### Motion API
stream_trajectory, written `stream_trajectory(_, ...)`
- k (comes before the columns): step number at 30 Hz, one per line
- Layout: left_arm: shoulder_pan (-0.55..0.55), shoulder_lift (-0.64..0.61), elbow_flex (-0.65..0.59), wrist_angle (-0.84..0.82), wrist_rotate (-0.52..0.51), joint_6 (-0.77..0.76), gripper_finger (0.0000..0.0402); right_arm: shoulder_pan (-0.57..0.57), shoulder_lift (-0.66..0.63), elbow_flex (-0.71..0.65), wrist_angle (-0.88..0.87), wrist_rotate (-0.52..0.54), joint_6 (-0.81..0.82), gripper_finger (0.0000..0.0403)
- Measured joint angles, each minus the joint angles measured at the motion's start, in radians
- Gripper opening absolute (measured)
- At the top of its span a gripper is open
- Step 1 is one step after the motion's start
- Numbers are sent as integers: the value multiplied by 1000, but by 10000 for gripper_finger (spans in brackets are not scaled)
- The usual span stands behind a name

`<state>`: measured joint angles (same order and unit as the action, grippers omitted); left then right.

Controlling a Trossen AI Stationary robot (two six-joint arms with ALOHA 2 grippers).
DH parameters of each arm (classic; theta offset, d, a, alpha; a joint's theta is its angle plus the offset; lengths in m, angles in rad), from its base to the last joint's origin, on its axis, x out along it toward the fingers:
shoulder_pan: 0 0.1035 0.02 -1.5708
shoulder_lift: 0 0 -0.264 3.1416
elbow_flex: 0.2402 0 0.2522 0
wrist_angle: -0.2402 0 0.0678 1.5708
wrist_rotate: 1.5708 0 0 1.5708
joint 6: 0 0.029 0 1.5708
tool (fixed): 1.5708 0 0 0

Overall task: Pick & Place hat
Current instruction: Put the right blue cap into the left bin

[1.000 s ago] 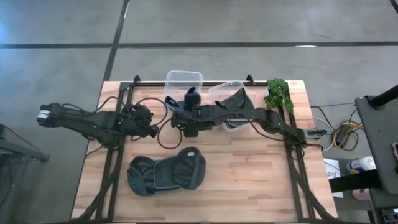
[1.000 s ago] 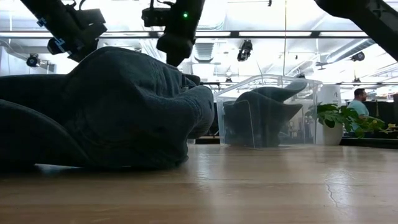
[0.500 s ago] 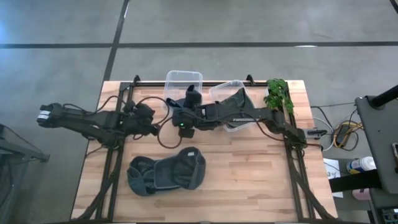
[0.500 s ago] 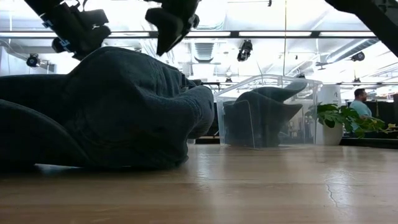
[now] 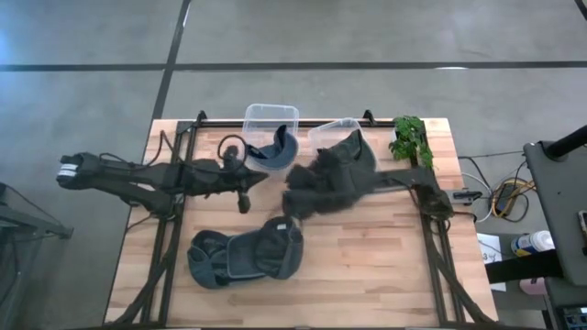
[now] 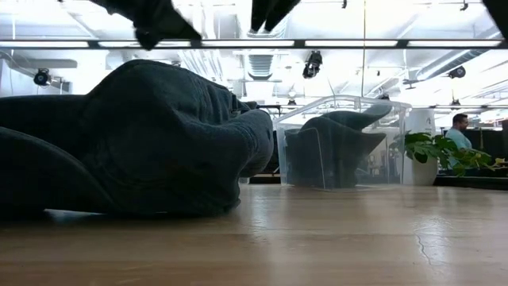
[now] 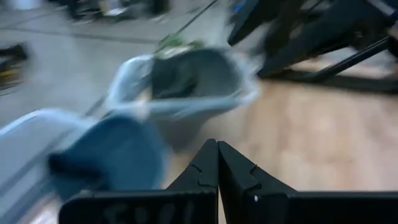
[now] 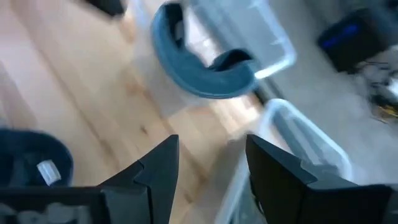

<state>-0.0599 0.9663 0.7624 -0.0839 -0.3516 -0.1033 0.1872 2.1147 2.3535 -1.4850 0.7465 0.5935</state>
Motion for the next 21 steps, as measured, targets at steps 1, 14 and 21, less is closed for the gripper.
stream_trajectory(1, 10, 14, 0, 43, 48, -4, 0, 30, -13, 0, -27, 46, 60, 180)
stream_trajectory(14, 107, 295, 36, 254, 198, -379, 0, 295, -220, -3, -86, 129, 361, 167)
stream_trajectory(21, 102, 384, 74, 257, 211, -534, 0, 385, -245, -25, -86, 46, 475, 166)
